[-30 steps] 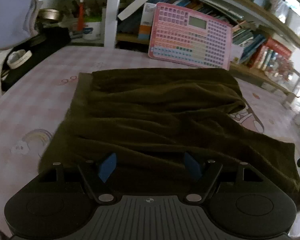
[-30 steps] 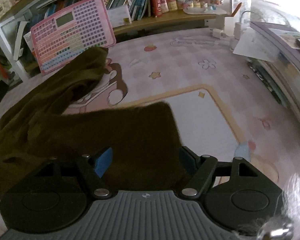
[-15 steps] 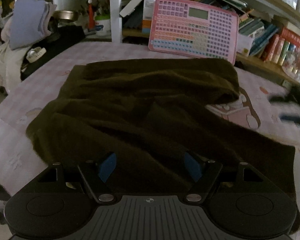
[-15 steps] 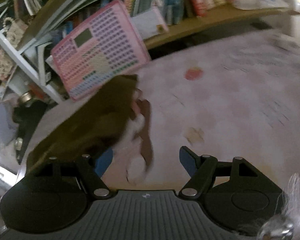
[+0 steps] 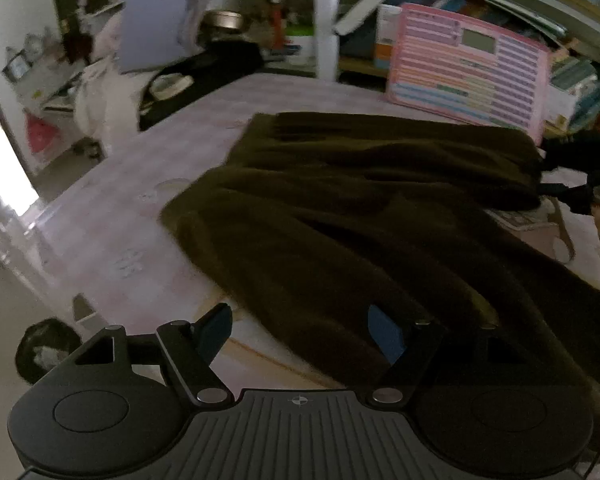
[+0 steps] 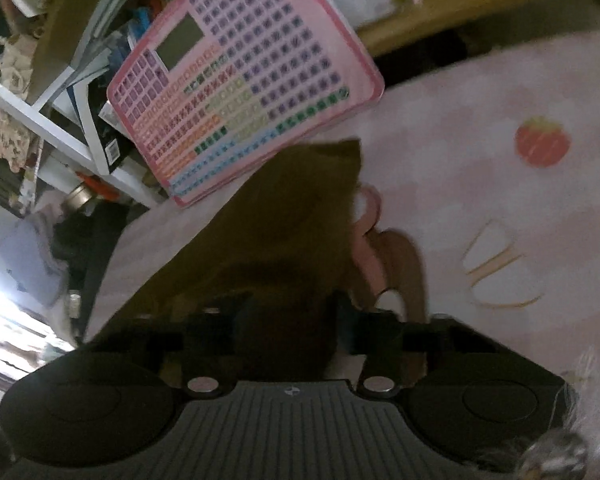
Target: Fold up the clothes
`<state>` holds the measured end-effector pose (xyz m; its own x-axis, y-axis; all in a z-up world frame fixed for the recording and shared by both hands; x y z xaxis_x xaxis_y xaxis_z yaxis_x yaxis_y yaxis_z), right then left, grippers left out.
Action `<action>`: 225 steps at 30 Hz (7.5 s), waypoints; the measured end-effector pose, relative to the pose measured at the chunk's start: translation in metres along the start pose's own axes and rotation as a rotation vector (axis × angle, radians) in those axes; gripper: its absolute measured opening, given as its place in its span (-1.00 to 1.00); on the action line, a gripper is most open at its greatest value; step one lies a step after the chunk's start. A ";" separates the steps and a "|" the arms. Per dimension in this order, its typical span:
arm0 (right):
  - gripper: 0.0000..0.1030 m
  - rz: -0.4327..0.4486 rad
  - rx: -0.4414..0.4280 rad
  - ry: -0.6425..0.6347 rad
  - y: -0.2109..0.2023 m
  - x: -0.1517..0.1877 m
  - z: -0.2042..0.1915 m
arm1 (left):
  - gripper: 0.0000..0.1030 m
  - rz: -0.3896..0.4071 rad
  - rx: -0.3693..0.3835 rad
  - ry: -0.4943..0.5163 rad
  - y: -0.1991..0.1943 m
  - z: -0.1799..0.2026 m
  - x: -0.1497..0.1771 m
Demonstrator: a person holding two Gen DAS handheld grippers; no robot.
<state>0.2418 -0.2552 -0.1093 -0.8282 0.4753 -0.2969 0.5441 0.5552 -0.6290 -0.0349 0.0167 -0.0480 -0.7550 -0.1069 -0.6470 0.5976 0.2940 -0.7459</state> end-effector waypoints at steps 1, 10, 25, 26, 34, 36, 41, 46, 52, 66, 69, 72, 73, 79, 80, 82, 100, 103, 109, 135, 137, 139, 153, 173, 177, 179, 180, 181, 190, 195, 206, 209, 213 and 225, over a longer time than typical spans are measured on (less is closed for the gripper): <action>-0.73 -0.005 -0.004 0.004 0.003 0.000 -0.002 | 0.50 0.002 -0.009 -0.008 -0.002 -0.003 0.000; -0.93 0.069 -0.270 -0.588 -0.033 0.068 -0.155 | 0.50 -0.016 -0.062 -0.084 0.001 -0.027 0.000; 0.23 -0.287 -0.301 -0.866 -0.025 0.162 -0.151 | 0.50 -0.034 -0.052 -0.119 0.007 -0.032 0.005; 0.25 -0.275 -0.293 -0.871 -0.027 0.157 -0.149 | 0.50 -0.032 -0.051 -0.121 0.007 -0.031 0.005; 0.21 -0.023 -0.237 -0.612 -0.037 0.096 -0.133 | 0.50 -0.018 -0.064 -0.136 0.001 -0.033 0.006; -0.20 0.050 -0.223 -0.523 -0.041 0.079 -0.127 | 0.50 -0.021 -0.067 -0.141 0.000 -0.034 0.006; -0.91 0.230 -0.186 -0.298 -0.052 0.036 -0.108 | 0.50 -0.021 -0.053 -0.123 0.002 -0.029 0.001; -0.91 0.396 -0.139 -0.070 -0.066 -0.003 -0.083 | 0.50 -0.008 -0.035 -0.093 0.003 -0.020 -0.004; -0.67 0.196 0.163 0.248 -0.060 0.031 0.042 | 0.50 -0.026 -0.002 -0.098 0.011 -0.010 -0.006; -0.59 0.161 0.041 0.302 -0.063 0.031 0.057 | 0.50 -0.012 -0.007 -0.081 -0.001 0.004 -0.002; -0.91 0.222 0.111 0.276 -0.074 0.021 0.059 | 0.50 -0.005 -0.018 -0.084 -0.004 0.001 -0.002; -0.91 0.310 0.095 0.180 -0.094 0.008 0.043 | 0.50 -0.007 -0.022 -0.091 -0.004 -0.001 -0.001; -0.91 0.310 0.106 0.148 -0.094 0.006 0.041 | 0.50 -0.008 -0.022 -0.090 -0.003 -0.001 -0.001; -0.93 0.200 0.208 0.109 -0.063 0.003 0.069 | 0.50 -0.003 -0.011 -0.069 -0.004 0.001 0.000; -0.87 0.202 0.207 0.105 -0.066 0.005 0.069 | 0.50 -0.003 -0.011 -0.069 -0.005 0.000 0.001; -0.51 0.204 0.204 0.098 -0.072 0.007 0.069 | 0.50 -0.005 -0.014 -0.080 -0.004 -0.005 0.002; 0.04 0.227 0.361 -0.138 -0.160 0.141 0.045 | 0.51 0.077 0.103 -0.141 0.038 -0.087 -0.027; 0.10 0.243 0.411 -0.113 -0.167 0.169 0.044 | 0.51 0.068 0.132 -0.131 0.046 -0.103 -0.023; 0.09 0.300 0.477 -0.076 -0.183 0.220 0.034 | 0.50 0.020 0.148 -0.109 0.068 -0.134 -0.015; -0.24 0.385 0.695 -0.172 -0.174 0.235 0.042 | -0.89 -0.072 0.425 -0.392 0.125 -0.142 -0.015; -0.21 0.384 0.701 -0.184 -0.171 0.231 0.041 | -0.89 -0.065 0.432 -0.375 0.124 -0.142 -0.015; -0.20 0.383 0.707 -0.200 -0.168 0.228 0.040 | -0.89 -0.064 0.435 -0.364 0.126 -0.141 -0.016; -0.15 0.421 0.637 -0.136 -0.179 0.232 0.027 | -0.60 0.113 0.442 -0.165 0.076 -0.139 -0.034; 0.40 0.416 0.615 -0.156 -0.189 0.279 -0.011 | 0.51 0.157 0.377 0.171 0.037 -0.097 -0.019; 0.50 0.418 0.638 -0.151 -0.192 0.285 -0.009 | 0.61 0.165 0.382 0.199 0.033 -0.094 -0.015; 0.57 0.422 0.647 -0.154 -0.193 0.287 -0.010 | 0.65 0.178 0.388 0.220 0.029 -0.091 -0.014; 0.59 0.424 0.651 -0.155 -0.193 0.289 -0.010 | 0.66 0.187 0.394 0.232 0.027 -0.090 -0.014; 0.59 0.426 0.654 -0.156 -0.194 0.290 -0.011 | 0.66 0.196 0.400 0.244 0.025 -0.088 -0.014; 0.65 0.454 0.659 -0.169 -0.206 0.285 -0.014 | 0.76 0.247 0.422 0.318 0.018 -0.077 -0.024; 0.65 0.448 0.660 -0.179 -0.212 0.271 -0.011 | 0.77 0.246 0.410 0.316 0.023 -0.080 -0.032; 0.67 0.361 0.646 -0.287 -0.197 0.209 -0.004 | 0.78 0.204 0.364 0.311 0.053 -0.084 -0.060; 0.67 0.326 0.627 -0.340 -0.182 0.182 -0.005 | 0.78 0.198 0.338 0.312 0.064 -0.082 -0.075; 0.67 0.280 0.575 -0.412 -0.161 0.136 -0.009 | 0.78 0.197 0.315 0.307 0.080 -0.074 -0.103; 0.67 0.138 0.411 -0.642 -0.067 -0.030 -0.021 | 0.79 0.192 0.278 0.311 0.154 -0.047 -0.204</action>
<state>0.2331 -0.2924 -0.0437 -0.7401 -0.0363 -0.6715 0.6587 0.1621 -0.7347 0.1983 0.1286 -0.0239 -0.6428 0.2277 -0.7314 0.7526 0.0096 -0.6584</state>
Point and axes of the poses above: each gripper's, at about its wrist camera, not at the fingertips, and y roughly the way its jaws point, z to its right, x to its underside, the point moved 10 cm from there along y, roughly the way its jaws point, and after that the axes turned 10 degrees about y, right-handed, at the moved point
